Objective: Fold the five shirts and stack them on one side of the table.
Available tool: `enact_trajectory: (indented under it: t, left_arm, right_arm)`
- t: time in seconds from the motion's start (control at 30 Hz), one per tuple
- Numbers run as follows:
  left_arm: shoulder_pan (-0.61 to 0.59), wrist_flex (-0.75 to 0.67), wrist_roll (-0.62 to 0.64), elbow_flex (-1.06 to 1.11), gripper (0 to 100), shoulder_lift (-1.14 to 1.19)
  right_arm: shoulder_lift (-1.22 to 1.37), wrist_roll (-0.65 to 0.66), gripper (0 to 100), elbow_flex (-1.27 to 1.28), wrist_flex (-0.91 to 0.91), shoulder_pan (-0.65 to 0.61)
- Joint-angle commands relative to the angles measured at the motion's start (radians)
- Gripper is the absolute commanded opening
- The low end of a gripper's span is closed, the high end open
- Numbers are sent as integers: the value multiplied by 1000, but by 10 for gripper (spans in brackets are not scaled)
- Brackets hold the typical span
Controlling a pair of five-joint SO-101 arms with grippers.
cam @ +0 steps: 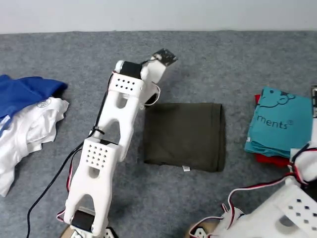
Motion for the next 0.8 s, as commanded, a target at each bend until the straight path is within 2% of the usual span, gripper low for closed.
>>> enact_trajectory:
  t: [0.0,0.13,0.27,0.37,0.6,0.77]
  left_arm:
    - [17,34,2,-74,14,-40]
    - [31,34,38,-50,14,-130]
    - [21,34,71,82,14,-276]
    - [-20,34,71,228,14,-411]
    - [-275,34,60,536,14,-703]
    - [-474,29,-29,670,14,-844]
  right_arm:
    - [-2,8,26,0,36,-1]
    - [-2,6,26,9,36,-16]
    - [-2,-3,26,92,36,-137]
    - [4,-91,26,153,27,-262]
    - [202,-319,27,203,-84,-579]
    - [404,-410,39,201,-260,-717]
